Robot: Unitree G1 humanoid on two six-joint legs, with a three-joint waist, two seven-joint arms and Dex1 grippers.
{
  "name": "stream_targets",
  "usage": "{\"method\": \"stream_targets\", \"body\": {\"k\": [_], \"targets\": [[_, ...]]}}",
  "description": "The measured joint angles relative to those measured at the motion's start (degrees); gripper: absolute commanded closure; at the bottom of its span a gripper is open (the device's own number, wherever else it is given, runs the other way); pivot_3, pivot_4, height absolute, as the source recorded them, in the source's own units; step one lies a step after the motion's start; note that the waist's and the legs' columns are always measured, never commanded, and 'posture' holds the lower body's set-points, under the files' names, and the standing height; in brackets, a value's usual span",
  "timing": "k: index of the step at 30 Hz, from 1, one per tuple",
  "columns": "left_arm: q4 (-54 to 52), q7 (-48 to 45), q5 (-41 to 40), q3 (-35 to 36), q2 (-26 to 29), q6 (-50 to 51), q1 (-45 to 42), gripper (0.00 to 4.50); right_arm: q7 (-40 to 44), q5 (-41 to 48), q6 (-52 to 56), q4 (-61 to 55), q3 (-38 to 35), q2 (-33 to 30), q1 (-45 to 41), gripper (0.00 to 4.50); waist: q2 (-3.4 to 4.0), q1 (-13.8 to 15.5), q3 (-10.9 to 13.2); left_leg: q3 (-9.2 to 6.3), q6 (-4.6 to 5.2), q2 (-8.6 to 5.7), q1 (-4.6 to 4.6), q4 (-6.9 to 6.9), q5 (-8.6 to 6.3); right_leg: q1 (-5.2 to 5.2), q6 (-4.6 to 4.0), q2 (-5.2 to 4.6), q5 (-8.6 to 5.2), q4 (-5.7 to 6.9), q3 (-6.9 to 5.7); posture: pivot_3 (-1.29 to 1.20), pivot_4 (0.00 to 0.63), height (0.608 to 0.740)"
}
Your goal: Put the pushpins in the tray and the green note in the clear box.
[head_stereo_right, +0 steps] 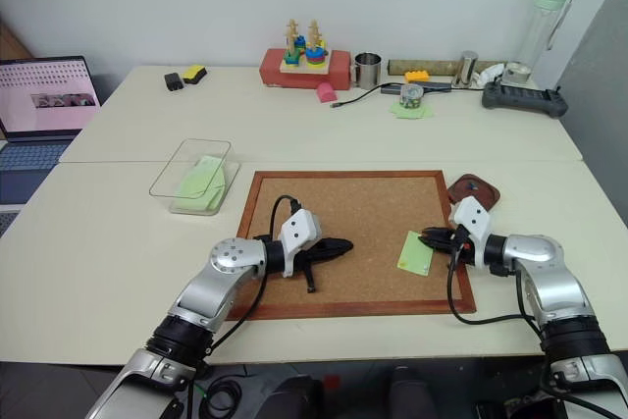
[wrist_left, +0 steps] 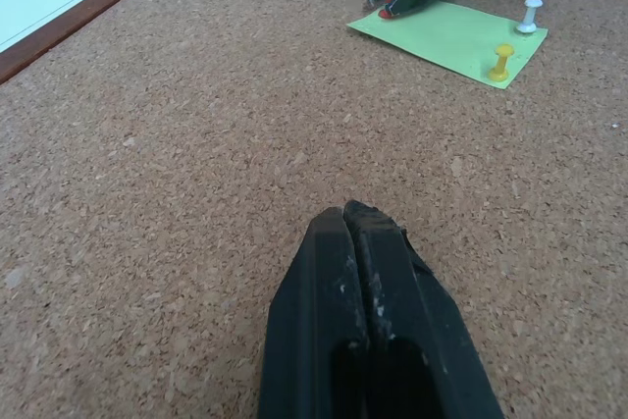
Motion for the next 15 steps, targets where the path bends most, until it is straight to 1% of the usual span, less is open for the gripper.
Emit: {"method": "stream_targets", "body": {"k": [10, 15], "targets": [[-0.12, -0.01, 0.0, 0.01, 0.06, 0.08, 0.05, 4.5, 0.47, 1.35, 2.57, -2.05, -0.61, -0.49, 0.01, 4.49, 0.0, 0.0, 0.0, -0.02, 0.0, 0.0, 0.0, -0.01, 0.0, -0.01, 0.0, 0.0, 0.0, 0.0, -0.01, 0.0, 0.15, 0.74], [-0.12, 0.06, 0.02, 0.04, 0.09, 0.2, 0.05, 4.5, 0.84, 3.42, 4.73, -4.93, -2.55, -0.64, 0.01, 4.49, 0.0, -0.03, 0.0, -0.04, 0.0, 0.01, 0.0, 0.0, 0.0, 0.0, 0.0, 0.0, 0.0, 0.0, 0.01, 0.0, 0.15, 0.74]]}}
